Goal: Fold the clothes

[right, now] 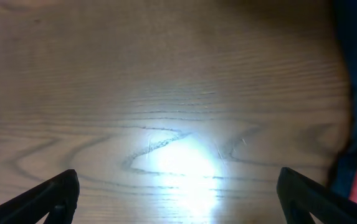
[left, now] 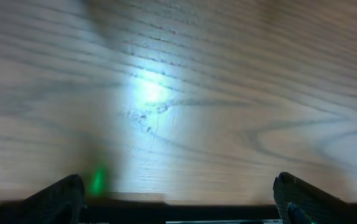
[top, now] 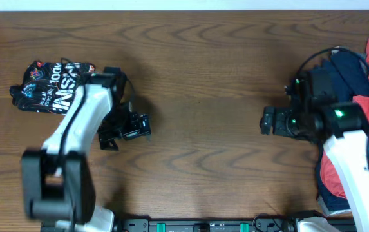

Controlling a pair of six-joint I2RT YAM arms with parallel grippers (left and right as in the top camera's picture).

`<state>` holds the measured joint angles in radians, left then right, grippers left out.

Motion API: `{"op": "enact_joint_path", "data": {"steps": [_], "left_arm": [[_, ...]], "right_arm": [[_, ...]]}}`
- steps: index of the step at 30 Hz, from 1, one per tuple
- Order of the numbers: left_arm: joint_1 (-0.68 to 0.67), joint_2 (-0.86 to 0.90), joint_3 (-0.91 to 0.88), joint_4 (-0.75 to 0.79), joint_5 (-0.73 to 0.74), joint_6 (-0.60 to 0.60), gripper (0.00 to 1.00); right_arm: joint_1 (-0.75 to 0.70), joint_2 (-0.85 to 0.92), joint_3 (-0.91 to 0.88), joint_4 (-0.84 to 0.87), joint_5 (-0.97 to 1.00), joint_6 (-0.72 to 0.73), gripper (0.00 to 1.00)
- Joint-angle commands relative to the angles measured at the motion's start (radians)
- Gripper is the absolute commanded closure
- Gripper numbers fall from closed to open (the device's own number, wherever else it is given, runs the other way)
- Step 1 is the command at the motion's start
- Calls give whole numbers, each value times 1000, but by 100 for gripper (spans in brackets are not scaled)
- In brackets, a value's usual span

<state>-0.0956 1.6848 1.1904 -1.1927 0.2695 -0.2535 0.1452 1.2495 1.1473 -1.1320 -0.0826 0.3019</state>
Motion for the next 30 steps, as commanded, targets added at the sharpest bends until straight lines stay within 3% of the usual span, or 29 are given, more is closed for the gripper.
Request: {"op": "enact_joint_path", "data": {"steps": [1,10,15,22,30], "left_arm": [[-22,-217,-59,18,-87,16,2],[-200,-1023,-301,392,-192,-3,2],[-205,-1318,-302,406,-192,-2,2],[-205,-1574,-302,401,-192,-3,2],[-205,-1629,-302,318,-192,-2,2]], "right_arm": [[-6,-146,2,2,50,-6,1],[-6,-693,-247,208,120,-3,1],[-6,-845,-274,121,120,-3,1],[-6,-898,-274,-79,120,-3,1],[-6,-898,-274,-98,119,12,1]]}}
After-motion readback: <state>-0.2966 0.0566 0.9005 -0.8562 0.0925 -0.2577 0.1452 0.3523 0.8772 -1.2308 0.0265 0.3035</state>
